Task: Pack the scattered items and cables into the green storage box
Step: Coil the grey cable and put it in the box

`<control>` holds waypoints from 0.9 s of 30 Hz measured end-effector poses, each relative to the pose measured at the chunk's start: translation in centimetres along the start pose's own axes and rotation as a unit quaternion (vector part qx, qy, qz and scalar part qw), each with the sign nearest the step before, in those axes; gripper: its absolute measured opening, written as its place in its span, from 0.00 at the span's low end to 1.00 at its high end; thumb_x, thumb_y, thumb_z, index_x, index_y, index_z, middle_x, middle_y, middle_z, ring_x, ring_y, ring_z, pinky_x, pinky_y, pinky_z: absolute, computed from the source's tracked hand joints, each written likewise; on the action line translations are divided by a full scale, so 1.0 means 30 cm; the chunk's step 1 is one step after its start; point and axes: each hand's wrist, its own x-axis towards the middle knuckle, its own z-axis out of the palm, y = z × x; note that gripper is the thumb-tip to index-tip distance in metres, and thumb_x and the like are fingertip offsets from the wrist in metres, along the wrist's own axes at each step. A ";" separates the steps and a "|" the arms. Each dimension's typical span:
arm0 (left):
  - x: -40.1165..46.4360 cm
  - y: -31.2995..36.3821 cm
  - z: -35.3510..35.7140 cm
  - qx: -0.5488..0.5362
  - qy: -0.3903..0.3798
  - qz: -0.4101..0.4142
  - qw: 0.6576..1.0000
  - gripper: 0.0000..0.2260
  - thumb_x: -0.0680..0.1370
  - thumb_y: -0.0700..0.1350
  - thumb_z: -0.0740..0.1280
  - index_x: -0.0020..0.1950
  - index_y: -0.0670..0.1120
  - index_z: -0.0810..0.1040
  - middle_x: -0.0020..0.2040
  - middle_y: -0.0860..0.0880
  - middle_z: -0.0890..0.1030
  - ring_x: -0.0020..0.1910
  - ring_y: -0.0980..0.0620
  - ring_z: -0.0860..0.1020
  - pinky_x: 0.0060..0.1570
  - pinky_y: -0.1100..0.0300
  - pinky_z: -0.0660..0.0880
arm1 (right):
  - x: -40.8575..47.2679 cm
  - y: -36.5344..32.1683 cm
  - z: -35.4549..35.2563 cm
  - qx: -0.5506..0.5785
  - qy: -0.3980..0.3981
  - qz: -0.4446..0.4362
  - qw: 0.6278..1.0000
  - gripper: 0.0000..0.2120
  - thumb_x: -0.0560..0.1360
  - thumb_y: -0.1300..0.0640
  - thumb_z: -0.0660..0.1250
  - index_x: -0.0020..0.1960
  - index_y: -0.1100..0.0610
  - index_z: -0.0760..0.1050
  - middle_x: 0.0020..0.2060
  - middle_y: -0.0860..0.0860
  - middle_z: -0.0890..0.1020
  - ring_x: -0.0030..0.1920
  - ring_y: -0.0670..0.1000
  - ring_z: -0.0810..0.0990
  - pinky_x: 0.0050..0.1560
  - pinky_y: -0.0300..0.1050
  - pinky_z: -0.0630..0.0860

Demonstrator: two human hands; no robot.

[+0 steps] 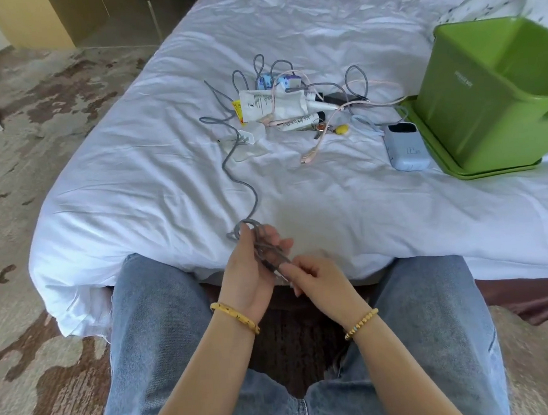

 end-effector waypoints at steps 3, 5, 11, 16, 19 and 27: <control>0.017 0.045 -0.011 -0.083 0.015 0.022 0.996 0.18 0.82 0.52 0.50 0.38 0.45 0.70 0.27 0.53 0.71 0.25 0.57 0.72 0.41 0.59 0.80 | 0.000 0.024 0.005 -0.054 -0.018 0.023 0.998 0.12 0.73 0.51 0.66 0.32 0.45 0.71 0.39 0.41 0.80 0.44 0.36 0.75 0.43 0.27 0.66; 0.023 0.060 -0.029 -0.091 0.016 0.029 0.995 0.17 0.82 0.51 0.50 0.39 0.46 0.69 0.27 0.53 0.70 0.23 0.58 0.69 0.32 0.64 0.77 | 0.005 0.043 0.017 -0.079 -0.022 0.011 0.997 0.11 0.74 0.54 0.66 0.35 0.44 0.70 0.50 0.38 0.79 0.57 0.35 0.72 0.51 0.21 0.63; 0.074 0.085 -0.093 0.013 0.068 0.015 0.997 0.15 0.83 0.46 0.51 0.37 0.46 0.66 0.23 0.56 0.64 0.19 0.60 0.60 0.18 0.69 0.58 | 0.007 0.039 0.016 -0.073 -0.030 0.033 0.996 0.10 0.74 0.50 0.65 0.34 0.48 0.75 0.31 0.39 0.82 0.38 0.35 0.77 0.45 0.32 0.69; 0.082 0.074 -0.108 0.122 0.095 -0.005 0.988 0.14 0.83 0.43 0.52 0.37 0.45 0.67 0.21 0.56 0.65 0.17 0.61 0.59 0.15 0.70 0.55 | -0.004 0.021 -0.003 -0.029 -0.082 0.082 0.993 0.14 0.73 0.47 0.66 0.30 0.50 0.75 0.17 0.44 0.72 0.19 0.40 0.68 0.27 0.28 0.67; 0.067 0.084 -0.113 0.129 0.109 -0.025 0.985 0.14 0.82 0.43 0.53 0.37 0.45 0.68 0.22 0.55 0.64 0.17 0.61 0.59 0.14 0.71 0.55 | -0.004 0.026 -0.037 -0.024 -0.049 0.090 0.994 0.19 0.73 0.48 0.66 0.24 0.48 0.73 0.17 0.42 0.71 0.21 0.39 0.68 0.29 0.29 0.66; 0.028 0.086 -0.136 0.269 0.008 -0.073 0.960 0.11 0.80 0.52 0.58 0.44 0.45 0.69 0.27 0.54 0.62 0.20 0.61 0.58 0.17 0.69 0.55 | -0.011 -0.018 -0.093 0.301 -0.037 0.060 0.951 0.07 0.74 0.62 0.65 0.42 0.52 0.79 0.24 0.46 0.74 0.23 0.43 0.66 0.23 0.33 0.61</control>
